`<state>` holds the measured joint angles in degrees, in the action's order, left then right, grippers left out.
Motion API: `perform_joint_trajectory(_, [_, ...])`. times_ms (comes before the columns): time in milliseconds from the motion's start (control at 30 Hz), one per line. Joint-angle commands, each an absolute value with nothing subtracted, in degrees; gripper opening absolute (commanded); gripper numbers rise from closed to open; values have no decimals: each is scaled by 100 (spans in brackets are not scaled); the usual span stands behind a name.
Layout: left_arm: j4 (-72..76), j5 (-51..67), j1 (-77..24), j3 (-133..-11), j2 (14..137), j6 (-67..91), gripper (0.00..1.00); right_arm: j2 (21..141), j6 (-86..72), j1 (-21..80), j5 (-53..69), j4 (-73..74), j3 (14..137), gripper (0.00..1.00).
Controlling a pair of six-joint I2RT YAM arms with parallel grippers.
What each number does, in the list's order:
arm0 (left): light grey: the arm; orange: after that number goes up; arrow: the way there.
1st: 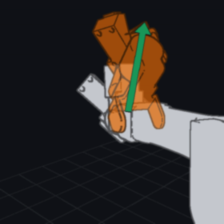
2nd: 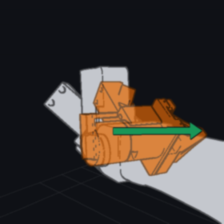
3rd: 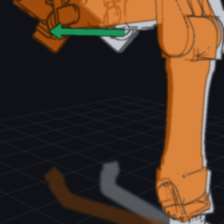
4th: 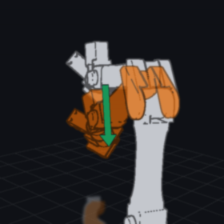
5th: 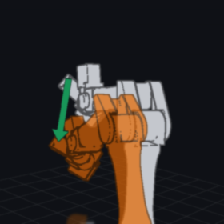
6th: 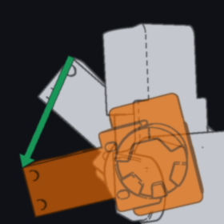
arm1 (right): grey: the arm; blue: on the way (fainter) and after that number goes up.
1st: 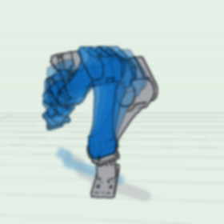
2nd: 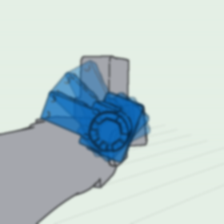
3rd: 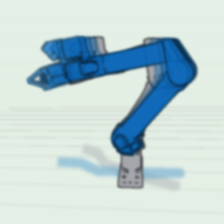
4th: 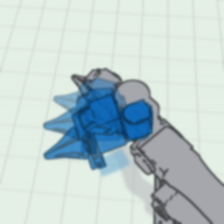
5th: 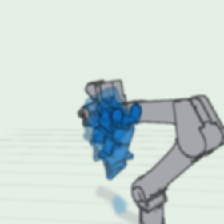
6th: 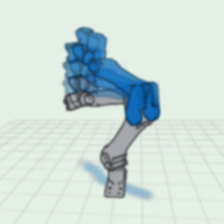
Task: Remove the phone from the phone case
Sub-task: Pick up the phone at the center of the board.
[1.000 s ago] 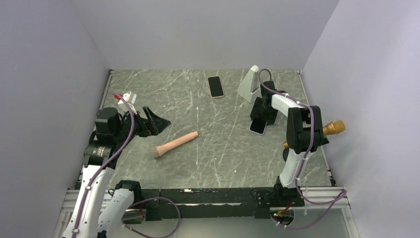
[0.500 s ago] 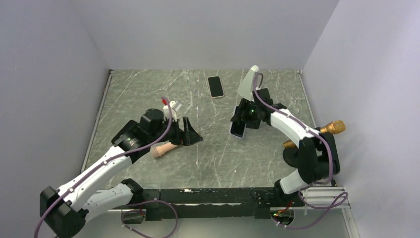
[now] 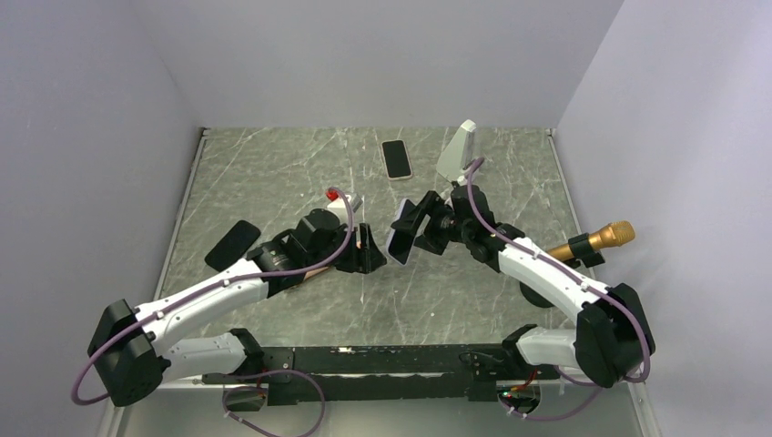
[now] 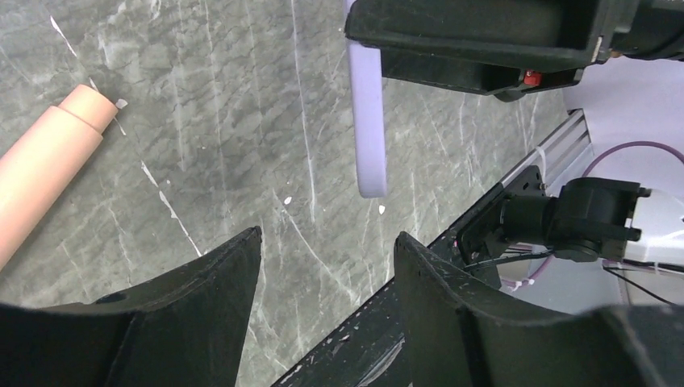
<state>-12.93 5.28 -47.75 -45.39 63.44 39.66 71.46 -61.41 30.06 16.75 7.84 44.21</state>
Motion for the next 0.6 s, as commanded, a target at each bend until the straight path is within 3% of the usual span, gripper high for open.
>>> perform_joint_trajectory(0, [-986, 172, -4985, -4876, 6459, 3886, 64, 6934, -6674, 3233, 1495, 148, 4681, 0])
perform_joint_trajectory(567, [-1021, 18, -5178, -5054, 6732, 3855, 45, 6984, -7000, 3719, 1283, -138, 4712, 0])
